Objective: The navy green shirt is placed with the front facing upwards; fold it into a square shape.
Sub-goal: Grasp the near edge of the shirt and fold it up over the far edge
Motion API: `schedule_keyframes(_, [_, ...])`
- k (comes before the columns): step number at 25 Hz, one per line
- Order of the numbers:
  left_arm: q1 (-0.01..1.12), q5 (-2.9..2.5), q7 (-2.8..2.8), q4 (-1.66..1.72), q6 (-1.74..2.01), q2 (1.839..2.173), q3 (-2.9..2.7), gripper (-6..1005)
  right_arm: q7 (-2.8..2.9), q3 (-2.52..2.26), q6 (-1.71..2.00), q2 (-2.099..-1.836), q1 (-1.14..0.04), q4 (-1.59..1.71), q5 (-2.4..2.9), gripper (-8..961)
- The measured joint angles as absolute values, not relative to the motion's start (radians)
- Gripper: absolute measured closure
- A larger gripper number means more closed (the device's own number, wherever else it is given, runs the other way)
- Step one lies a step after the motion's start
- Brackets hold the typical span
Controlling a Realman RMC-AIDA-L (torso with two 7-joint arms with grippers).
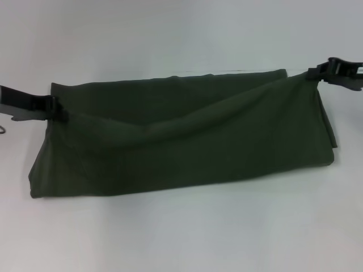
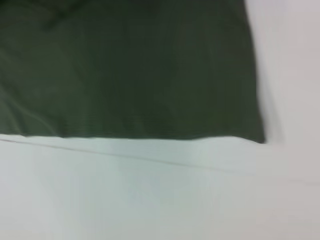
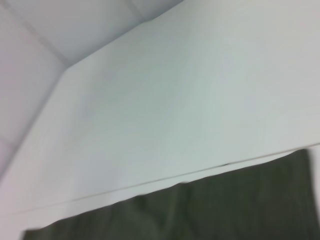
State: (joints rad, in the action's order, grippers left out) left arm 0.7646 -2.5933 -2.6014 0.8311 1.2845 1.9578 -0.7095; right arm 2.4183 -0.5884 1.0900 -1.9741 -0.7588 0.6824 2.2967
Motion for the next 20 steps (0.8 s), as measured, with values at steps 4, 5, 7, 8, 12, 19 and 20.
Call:
schedule_keyframes(4, [0.763,-2.604,-2.613,0.819,1.17,1.992,-0.725,971,2.419,-0.647,0.923,-2.008,-0.759,0.651,2.297,894])
schedule_keyframes(5, [0.761,-2.603,-2.613,0.818,1.147,1.997,-0.724,971,2.419,-0.652,0.89,-2.016,-0.759,0.648,2.296,894])
schedule_keyframes(7, [0.758,-2.599,-2.614,0.816,1.105,2.004,-0.717,971,2.419,-0.656,0.839,-2.032,-0.76,0.647,2.295,894])
schedule_keyframes(8, [0.757,-2.596,-2.614,0.815,1.092,2.007,-0.713,971,2.417,-0.657,0.814,-2.039,-0.76,0.647,2.295,894])
schedule_keyframes(12, [0.757,-2.593,-2.614,0.814,1.058,2.016,-0.665,971,2.414,-0.659,0.735,-2.054,-0.764,0.646,2.293,895])
schedule_keyframes(19, [0.792,-2.592,-2.637,0.808,1.037,2.01,-0.631,971,2.414,-0.659,0.646,-2.056,-0.804,0.611,2.291,894])
schedule_keyframes(20, [0.8,-2.593,-2.64,0.805,1.034,2.01,-0.632,970,2.414,-0.66,0.632,-2.056,-0.814,0.601,2.292,893])
